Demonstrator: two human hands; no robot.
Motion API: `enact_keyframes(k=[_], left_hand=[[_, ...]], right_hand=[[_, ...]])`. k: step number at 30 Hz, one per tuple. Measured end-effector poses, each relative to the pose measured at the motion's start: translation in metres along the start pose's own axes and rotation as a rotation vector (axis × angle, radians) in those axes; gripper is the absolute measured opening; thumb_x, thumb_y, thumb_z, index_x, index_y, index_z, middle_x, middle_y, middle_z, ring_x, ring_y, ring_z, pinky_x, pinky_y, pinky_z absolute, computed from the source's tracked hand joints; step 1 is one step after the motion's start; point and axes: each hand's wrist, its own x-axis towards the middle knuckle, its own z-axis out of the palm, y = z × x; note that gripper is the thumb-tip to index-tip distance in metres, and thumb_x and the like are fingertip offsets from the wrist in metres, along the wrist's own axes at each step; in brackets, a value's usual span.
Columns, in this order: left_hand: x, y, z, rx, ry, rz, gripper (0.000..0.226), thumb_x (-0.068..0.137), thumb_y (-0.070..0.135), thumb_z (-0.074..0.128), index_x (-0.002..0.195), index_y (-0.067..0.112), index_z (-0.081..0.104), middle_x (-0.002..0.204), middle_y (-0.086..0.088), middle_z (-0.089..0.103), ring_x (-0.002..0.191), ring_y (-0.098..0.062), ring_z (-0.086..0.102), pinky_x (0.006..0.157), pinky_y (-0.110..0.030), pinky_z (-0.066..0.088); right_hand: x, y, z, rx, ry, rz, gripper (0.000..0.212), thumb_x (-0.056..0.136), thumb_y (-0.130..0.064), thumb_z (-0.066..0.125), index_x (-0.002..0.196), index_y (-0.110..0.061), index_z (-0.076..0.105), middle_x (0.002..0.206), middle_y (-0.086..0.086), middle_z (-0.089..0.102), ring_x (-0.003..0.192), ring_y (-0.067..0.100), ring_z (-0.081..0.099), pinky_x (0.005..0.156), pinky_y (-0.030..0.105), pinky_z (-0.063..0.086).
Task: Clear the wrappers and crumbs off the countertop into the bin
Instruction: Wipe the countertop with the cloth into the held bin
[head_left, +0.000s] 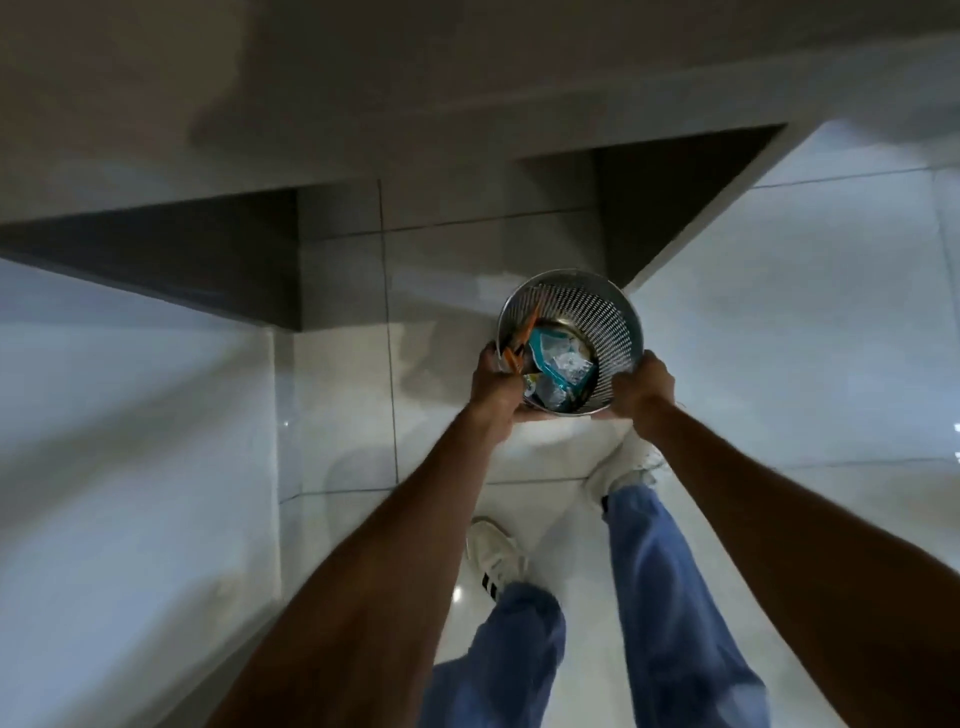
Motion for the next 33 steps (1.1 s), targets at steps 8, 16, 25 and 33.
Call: enact_keyframes(k=[8,16,25,33], left_hand=[[0.032,-0.009,0.001,0.084,-0.040,0.015,0.059,0.096,0.002,0.062,0.146,0.029,0.051,0.150,-0.009,0.060,0.129,-0.031,0.062,0.100,-0.046,0.057],[-0.218,0.023,0.015,1.043,0.300,0.887,0.064,0.098,0.013,0.055,0.160,0.011,0.039,0.173,-0.018,0.021,0.162,-0.038,0.006,0.130,-0.053,0.025],[-0.371,0.216,0.100,0.767,0.356,1.039,0.069,0.098,0.029,0.060,0.160,0.015,0.033,0.161,-0.013,0.041,0.149,-0.023,0.044,0.120,-0.010,0.033],[-0.354,0.309,0.181,0.529,0.329,0.620,0.028,0.085,0.003,0.064,0.107,0.008,0.081,0.102,-0.016,0.082,0.095,-0.030,0.077,0.085,-0.041,0.060]], right_hand=[[0.016,-0.004,-0.002,0.133,-0.062,0.068,0.044,0.097,-0.017,0.057,0.139,-0.009,0.047,0.126,0.022,0.066,0.097,0.040,0.072,0.072,0.042,0.065],[-0.179,-0.067,-0.139,-0.384,0.249,-0.942,0.069,0.084,-0.010,0.051,0.151,-0.010,0.037,0.164,0.016,0.029,0.157,0.025,-0.001,0.130,0.048,0.013],[-0.258,-0.181,-0.285,0.123,0.456,-0.991,0.051,0.098,-0.038,0.053,0.144,-0.020,0.041,0.144,0.007,0.049,0.127,0.025,0.052,0.103,0.039,0.049],[-0.215,-0.268,-0.360,-0.031,0.051,-0.568,0.047,0.091,-0.022,0.062,0.132,-0.007,0.046,0.115,0.017,0.070,0.104,0.039,0.070,0.088,0.044,0.058]])
